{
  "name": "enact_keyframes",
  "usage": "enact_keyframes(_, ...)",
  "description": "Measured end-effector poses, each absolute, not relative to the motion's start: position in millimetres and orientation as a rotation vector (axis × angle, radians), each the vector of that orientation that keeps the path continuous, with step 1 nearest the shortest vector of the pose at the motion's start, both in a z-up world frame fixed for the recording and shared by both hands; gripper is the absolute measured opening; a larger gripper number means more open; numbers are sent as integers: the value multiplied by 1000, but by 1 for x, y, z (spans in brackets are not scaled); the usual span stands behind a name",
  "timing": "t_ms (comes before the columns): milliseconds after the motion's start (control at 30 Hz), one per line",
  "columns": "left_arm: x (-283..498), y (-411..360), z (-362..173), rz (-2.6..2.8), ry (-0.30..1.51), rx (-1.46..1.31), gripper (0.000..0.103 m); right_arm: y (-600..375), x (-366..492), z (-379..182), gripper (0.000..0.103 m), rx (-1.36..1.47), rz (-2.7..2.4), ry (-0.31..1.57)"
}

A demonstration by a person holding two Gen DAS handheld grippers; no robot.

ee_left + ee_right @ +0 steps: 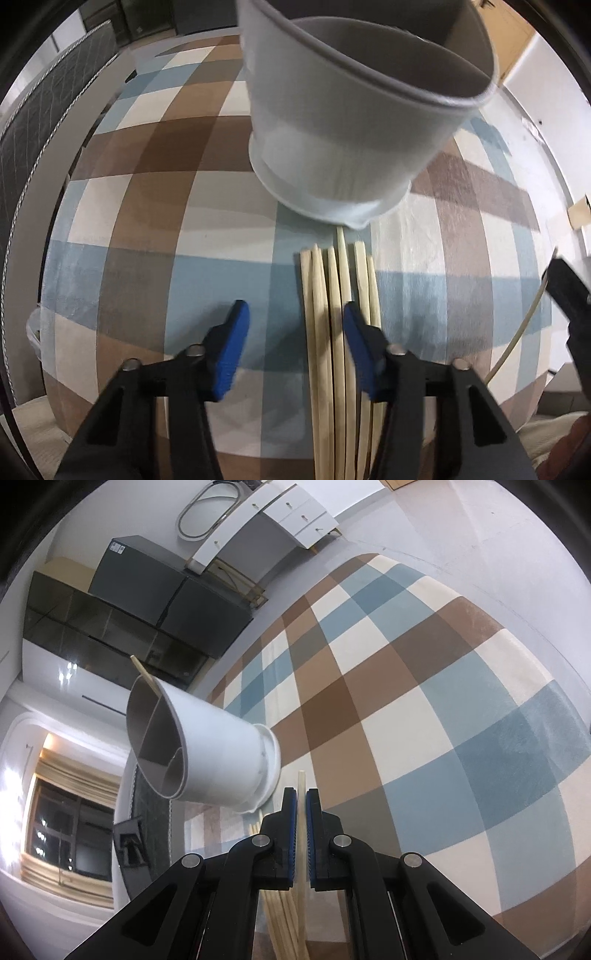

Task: Organize utensils
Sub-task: 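Lift the chopstick with the right gripper while the left gripper reaches the bundle, then pinch a chopstick with the left gripper while the right gripper carries its chopstick toward the holder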

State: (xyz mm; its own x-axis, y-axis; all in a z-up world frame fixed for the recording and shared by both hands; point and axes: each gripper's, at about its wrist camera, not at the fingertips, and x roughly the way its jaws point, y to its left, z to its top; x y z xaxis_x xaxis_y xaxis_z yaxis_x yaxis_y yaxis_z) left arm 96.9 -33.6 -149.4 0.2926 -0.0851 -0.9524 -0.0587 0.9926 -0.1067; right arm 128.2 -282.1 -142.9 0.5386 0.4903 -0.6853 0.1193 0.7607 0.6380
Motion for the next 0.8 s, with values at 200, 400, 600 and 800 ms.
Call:
enact_keyframes(200,102,-38,-146,-57,1261,-148,0,-279,132,-145,4,690,240,1006)
enact_keyframes(400,93,-34,-130,-97,1210,-218,0,-275,134,-145,4,681,240,1009)
enact_keyframes(600,89,-34,-111,-136,1134,-285,0,-267,126,-134,4,634,265,971)
enact_keyframes(800,76,-12,-85,-160,1033,-333,0,-258,112,-119,4,591,285,914)
